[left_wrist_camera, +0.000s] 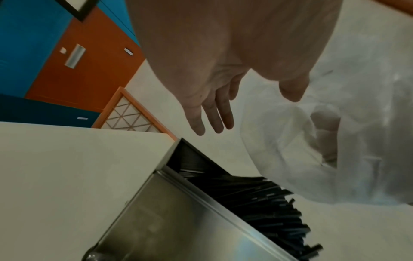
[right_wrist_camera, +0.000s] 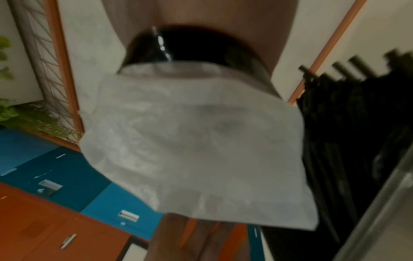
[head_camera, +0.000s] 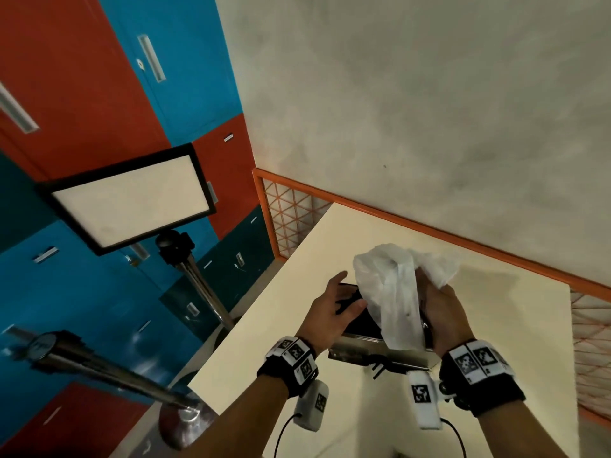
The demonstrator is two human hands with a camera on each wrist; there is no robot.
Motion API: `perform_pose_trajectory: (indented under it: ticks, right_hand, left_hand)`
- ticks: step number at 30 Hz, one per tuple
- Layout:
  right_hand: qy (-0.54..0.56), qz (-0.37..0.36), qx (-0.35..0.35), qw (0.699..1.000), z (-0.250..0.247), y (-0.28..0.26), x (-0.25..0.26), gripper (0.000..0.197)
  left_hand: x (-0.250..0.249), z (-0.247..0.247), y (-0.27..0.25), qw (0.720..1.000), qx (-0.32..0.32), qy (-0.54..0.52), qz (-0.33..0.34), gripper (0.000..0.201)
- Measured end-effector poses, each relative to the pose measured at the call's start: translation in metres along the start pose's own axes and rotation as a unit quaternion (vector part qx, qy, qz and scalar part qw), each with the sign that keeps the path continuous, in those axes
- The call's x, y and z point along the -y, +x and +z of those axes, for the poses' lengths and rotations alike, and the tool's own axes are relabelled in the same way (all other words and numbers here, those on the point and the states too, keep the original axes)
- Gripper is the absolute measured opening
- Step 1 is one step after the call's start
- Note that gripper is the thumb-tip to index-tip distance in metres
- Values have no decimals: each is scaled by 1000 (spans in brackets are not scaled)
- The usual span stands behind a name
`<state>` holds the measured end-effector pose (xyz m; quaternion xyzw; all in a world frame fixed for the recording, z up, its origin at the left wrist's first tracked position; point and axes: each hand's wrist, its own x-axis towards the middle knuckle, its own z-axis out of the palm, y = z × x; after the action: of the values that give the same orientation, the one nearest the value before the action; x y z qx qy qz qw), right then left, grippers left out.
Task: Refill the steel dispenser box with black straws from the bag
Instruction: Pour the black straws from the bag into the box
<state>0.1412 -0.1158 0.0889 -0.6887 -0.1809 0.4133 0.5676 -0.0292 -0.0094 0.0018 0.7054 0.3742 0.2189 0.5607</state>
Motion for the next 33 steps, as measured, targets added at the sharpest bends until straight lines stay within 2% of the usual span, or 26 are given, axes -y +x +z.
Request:
perform_pose_trajectory:
  ticks: [5, 7, 9, 15, 17, 19, 21, 25, 29, 33]
  right_hand:
    - [13, -8, 48, 999, 32, -6, 7, 41]
    - [108, 47, 100, 988, 49, -5, 1, 52]
    - [166, 94, 123, 974, 54, -2, -4, 70]
    - [155, 90, 90, 980, 70, 15, -11, 68]
    - [140, 85, 51, 985, 67, 18, -13, 55]
    - [124, 75, 10, 989, 61, 20, -14, 37]
    - [109, 66, -15, 992, 56, 23, -12, 33]
    - [19, -27, -49, 998, 43, 34, -2, 28]
    - [50, -41, -84, 994, 34, 30, 27, 48]
    - [110, -83, -63, 988, 34, 15, 48, 45]
  left_hand:
    - [-3, -19, -12, 999, -26, -43, 3, 69]
    - [1, -33, -17, 996, -40, -80, -4, 67]
    - [2, -38, -21, 994, -39, -105, -9, 64]
    - [15, -50, -17, 997, -19, -75, -18, 53]
    - [16, -51, -17, 996, -29, -83, -20, 43]
    - [14, -54, -18, 996, -47, -78, -20, 24]
    - [13, -58, -18, 996, -60, -68, -24, 16]
    - [13, -60, -13, 995, -41, -78, -40, 18]
    - [10, -52, -6, 993, 20, -108, -40, 17]
    - [0, -45, -4, 992, 22, -118, -39, 30]
